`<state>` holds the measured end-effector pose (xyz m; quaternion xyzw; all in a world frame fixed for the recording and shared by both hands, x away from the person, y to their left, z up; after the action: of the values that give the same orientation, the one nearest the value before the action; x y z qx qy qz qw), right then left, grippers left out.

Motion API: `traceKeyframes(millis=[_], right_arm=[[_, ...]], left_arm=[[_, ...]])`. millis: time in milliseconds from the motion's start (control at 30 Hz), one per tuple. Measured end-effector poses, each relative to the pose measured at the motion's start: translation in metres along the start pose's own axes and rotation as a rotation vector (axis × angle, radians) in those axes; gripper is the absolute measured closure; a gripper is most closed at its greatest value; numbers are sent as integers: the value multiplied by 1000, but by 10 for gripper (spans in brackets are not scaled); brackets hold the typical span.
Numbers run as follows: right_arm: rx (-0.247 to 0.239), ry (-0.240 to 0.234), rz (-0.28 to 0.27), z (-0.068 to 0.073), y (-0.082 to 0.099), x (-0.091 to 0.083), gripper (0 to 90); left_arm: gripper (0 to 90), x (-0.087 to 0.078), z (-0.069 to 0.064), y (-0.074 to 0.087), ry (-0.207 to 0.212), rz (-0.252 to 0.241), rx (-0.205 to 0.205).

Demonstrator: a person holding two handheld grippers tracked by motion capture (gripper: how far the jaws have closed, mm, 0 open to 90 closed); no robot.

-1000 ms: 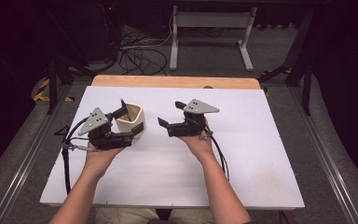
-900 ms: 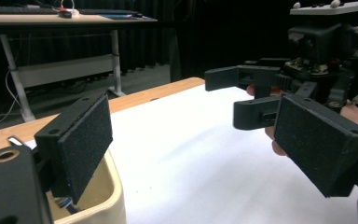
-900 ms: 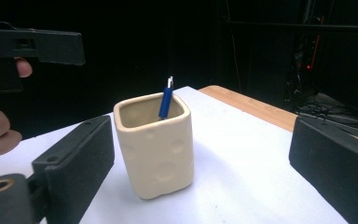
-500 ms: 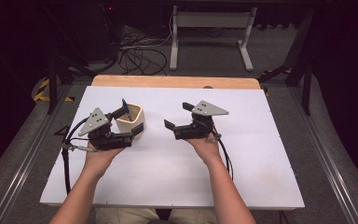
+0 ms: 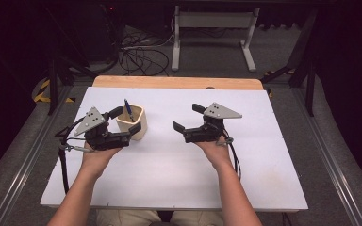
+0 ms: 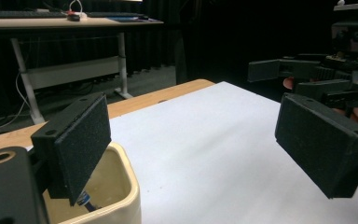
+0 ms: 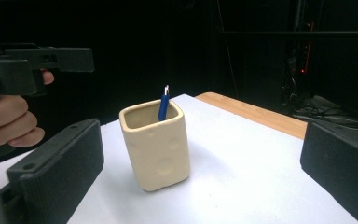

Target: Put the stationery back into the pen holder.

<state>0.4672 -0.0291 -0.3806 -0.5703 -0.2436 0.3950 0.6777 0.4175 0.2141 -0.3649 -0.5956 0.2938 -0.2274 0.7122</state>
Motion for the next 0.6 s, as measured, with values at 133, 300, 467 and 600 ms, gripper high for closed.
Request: traceKeyframes(millis=[133, 300, 467, 600], right_arm=[[12, -1, -14, -2, -1, -8, 0], [18, 5, -31, -5, -5, -18, 0], [24, 10, -46, -9, -8, -27, 0], [29, 18, -56, -12, -10, -35, 0]], left_arm=[[111, 0, 0, -1, 1, 0, 3], [109, -2, 1, -2, -1, 1, 4], [108, -3, 1, -2, -3, 1, 2], [107, -4, 2, -2, -4, 4, 6]])
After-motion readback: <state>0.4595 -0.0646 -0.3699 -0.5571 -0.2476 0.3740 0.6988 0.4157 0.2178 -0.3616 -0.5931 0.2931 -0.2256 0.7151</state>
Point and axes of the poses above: each handheld gripper's, and its own axes: x roughly forward along the jaws, y roughly out of its underside, z roughly to its left, the point moved 6 cm from there along x, roughly forward along the jaws, and after that the axes turned 9 degrees about x, right-handed, at the moved point
